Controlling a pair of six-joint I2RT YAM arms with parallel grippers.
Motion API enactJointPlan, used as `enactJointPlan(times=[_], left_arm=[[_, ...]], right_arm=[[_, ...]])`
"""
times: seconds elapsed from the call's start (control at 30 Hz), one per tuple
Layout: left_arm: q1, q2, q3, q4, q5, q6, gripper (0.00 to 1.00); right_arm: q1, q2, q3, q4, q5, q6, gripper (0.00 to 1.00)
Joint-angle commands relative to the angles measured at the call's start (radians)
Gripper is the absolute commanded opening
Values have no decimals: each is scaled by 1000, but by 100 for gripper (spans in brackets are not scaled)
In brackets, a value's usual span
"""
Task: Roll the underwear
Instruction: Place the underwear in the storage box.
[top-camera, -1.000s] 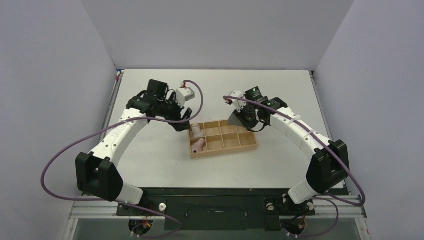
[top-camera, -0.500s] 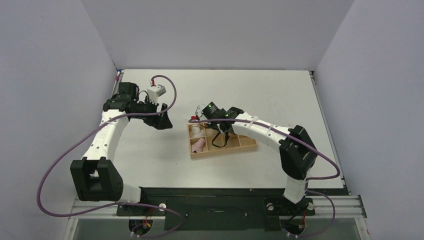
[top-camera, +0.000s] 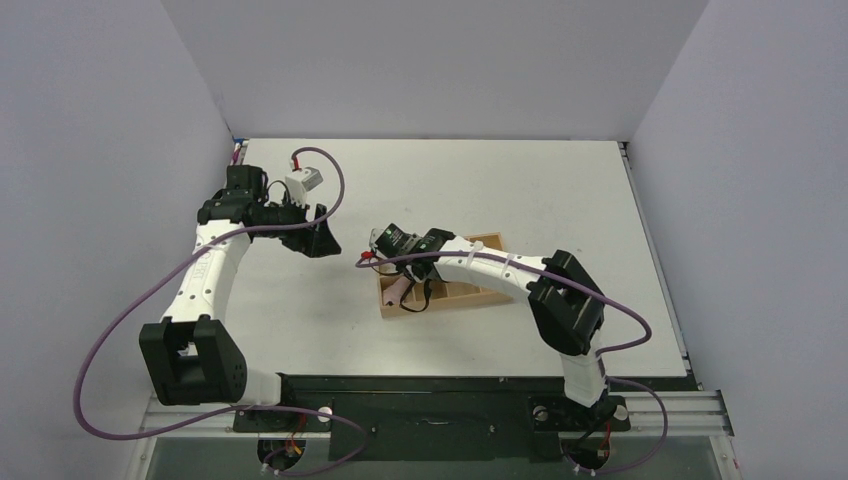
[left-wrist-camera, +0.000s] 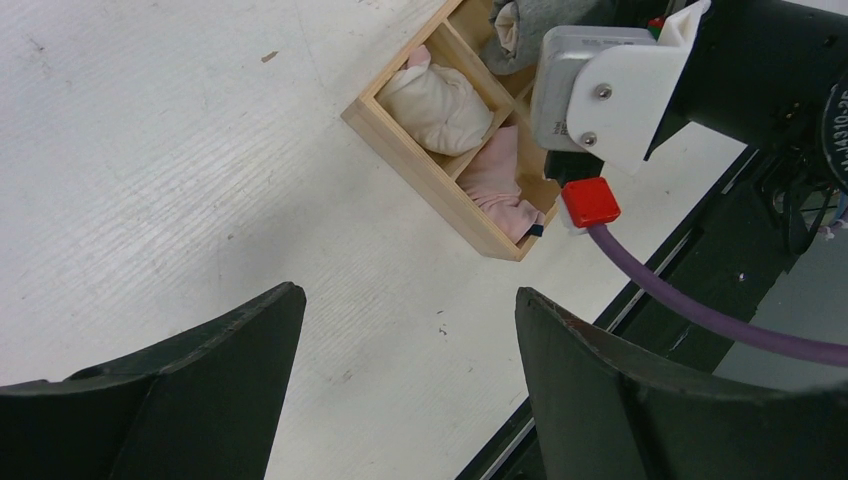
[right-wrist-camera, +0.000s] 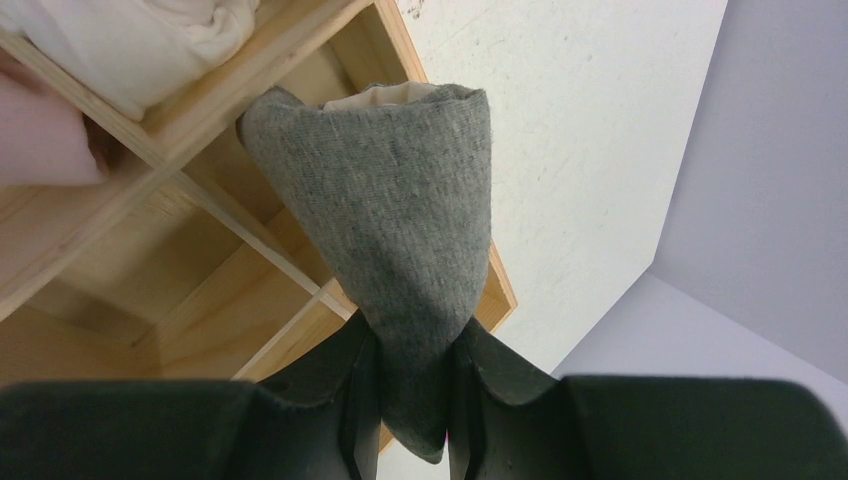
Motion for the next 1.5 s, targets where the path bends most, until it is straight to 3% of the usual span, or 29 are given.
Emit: enactJointPlan(times=[0.0,0.43,1.07,1.47], left_arm=[[19,-29,8,-11,62,8,75],[33,-21,9,-30,94,20,76],[33,2,21,-62,125,28,76],[32,10,23,-74,134,34,77]], right_arm=[[9,43,72,-31,58,-12,0],[4,131,158,-113,-89,-8,0],[-135,310,375,-332,-412,123,0],[-178,442,427,-416,-489,145,0]])
